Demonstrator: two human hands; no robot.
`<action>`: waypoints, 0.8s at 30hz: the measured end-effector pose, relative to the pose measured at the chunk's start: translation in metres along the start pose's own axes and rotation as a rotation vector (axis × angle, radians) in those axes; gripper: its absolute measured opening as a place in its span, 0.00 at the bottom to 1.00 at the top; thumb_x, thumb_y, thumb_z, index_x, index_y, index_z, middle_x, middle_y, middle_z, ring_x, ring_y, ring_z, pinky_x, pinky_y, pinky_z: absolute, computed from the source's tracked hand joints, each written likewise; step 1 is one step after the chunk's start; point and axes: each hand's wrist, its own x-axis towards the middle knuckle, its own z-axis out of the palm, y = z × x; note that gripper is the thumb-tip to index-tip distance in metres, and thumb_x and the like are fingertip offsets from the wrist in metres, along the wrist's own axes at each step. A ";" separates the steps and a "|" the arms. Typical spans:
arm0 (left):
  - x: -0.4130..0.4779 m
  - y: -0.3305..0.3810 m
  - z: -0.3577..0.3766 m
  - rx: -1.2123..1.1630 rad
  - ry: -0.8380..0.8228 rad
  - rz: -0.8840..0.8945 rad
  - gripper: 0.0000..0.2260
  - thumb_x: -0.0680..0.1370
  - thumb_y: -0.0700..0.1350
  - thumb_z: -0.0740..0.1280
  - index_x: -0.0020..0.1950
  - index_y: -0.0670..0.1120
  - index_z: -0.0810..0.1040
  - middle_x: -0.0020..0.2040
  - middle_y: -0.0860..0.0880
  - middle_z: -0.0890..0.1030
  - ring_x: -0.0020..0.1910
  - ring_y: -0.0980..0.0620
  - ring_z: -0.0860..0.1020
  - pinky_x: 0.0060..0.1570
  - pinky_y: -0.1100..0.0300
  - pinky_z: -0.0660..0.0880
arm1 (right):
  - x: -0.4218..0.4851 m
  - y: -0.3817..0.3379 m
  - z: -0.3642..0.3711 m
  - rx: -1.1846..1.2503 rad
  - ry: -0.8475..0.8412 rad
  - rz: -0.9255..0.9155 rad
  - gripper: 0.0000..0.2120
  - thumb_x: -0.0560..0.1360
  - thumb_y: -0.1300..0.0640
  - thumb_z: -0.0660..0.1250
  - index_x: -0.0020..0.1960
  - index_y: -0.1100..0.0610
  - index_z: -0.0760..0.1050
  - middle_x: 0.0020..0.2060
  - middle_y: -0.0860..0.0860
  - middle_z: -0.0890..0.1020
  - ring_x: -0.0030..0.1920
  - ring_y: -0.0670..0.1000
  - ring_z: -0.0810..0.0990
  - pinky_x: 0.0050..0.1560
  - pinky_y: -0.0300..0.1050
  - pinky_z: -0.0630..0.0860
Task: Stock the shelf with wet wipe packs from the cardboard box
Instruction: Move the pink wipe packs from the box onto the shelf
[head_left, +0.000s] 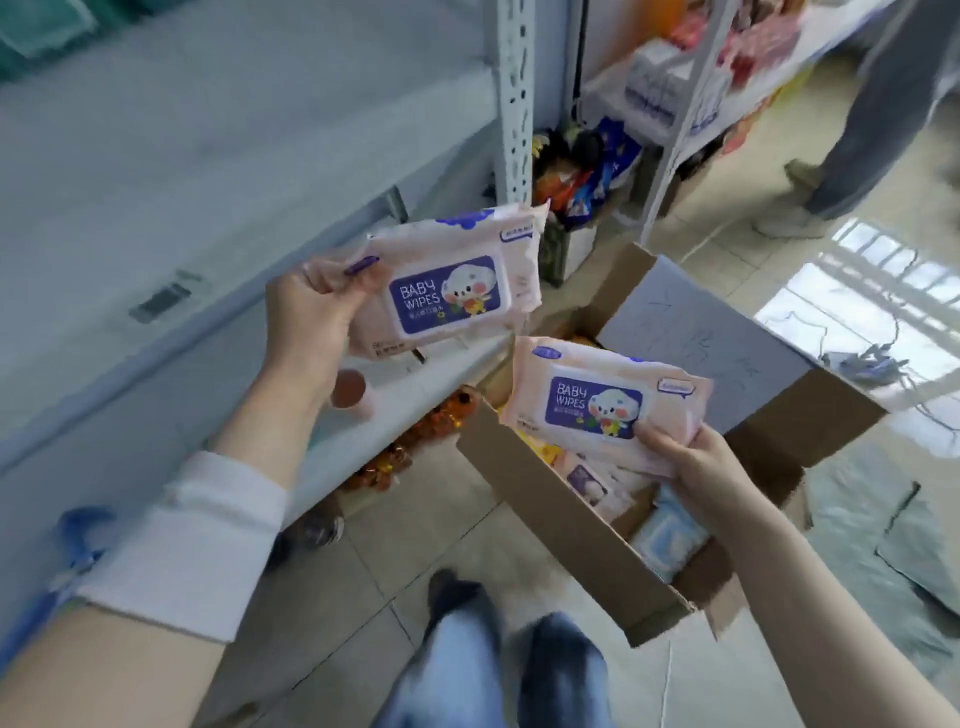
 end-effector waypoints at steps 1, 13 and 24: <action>0.002 0.018 -0.025 -0.019 0.036 0.032 0.06 0.66 0.48 0.76 0.36 0.52 0.79 0.33 0.60 0.83 0.36 0.59 0.79 0.41 0.59 0.76 | -0.001 -0.017 0.023 -0.025 -0.051 -0.033 0.13 0.65 0.56 0.71 0.49 0.56 0.80 0.47 0.57 0.85 0.47 0.56 0.85 0.43 0.48 0.82; 0.042 0.061 -0.354 -0.040 0.409 0.156 0.13 0.74 0.41 0.69 0.30 0.48 0.72 0.19 0.58 0.75 0.19 0.63 0.72 0.23 0.72 0.67 | 0.012 -0.101 0.335 -0.260 -0.385 -0.336 0.16 0.65 0.53 0.70 0.52 0.54 0.78 0.48 0.50 0.86 0.48 0.50 0.85 0.41 0.39 0.81; 0.140 -0.001 -0.543 -0.156 0.572 0.025 0.04 0.74 0.40 0.69 0.43 0.49 0.76 0.29 0.57 0.82 0.27 0.61 0.78 0.24 0.70 0.70 | 0.115 -0.098 0.592 -0.365 -0.545 -0.319 0.10 0.72 0.60 0.66 0.53 0.54 0.76 0.42 0.47 0.86 0.43 0.47 0.85 0.40 0.43 0.82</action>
